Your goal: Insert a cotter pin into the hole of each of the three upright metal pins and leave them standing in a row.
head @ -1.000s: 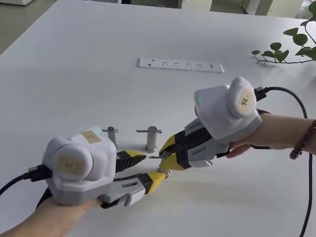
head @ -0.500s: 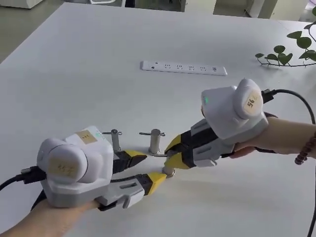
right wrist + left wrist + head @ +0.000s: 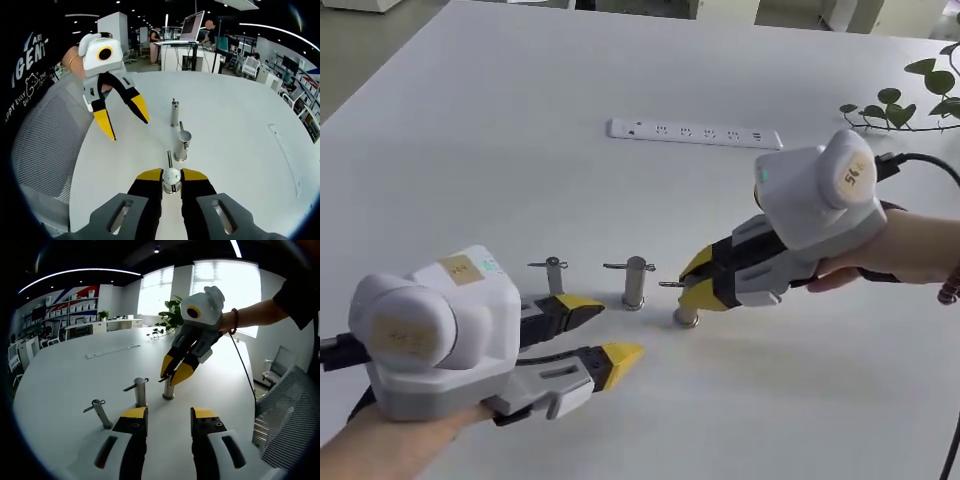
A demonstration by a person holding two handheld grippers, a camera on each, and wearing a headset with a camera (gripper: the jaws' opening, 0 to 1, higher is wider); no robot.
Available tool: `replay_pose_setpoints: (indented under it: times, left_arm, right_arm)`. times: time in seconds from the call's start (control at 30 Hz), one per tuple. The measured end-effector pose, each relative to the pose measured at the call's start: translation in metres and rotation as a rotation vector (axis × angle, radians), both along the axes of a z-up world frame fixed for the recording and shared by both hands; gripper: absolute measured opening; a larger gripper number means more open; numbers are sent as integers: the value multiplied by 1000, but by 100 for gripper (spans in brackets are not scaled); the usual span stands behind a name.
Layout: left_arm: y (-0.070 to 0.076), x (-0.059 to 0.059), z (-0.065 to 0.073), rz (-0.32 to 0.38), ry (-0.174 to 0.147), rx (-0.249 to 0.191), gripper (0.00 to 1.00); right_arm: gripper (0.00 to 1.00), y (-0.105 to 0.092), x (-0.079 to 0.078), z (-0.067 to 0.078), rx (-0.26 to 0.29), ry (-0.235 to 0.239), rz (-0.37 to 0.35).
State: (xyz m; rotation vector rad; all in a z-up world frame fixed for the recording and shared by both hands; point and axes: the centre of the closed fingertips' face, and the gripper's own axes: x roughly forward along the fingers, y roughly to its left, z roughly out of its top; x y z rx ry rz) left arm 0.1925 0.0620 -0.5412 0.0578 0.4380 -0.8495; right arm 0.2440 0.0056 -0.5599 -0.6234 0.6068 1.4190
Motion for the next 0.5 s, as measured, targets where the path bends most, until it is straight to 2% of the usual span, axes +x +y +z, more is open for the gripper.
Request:
replay_pose_setpoints:
  times: [0.5]
  left_arm:
    - [11,-4,4,16,-6,3,34]
  right_arm:
    - [8,-11,13,0,-10,-9,-42]
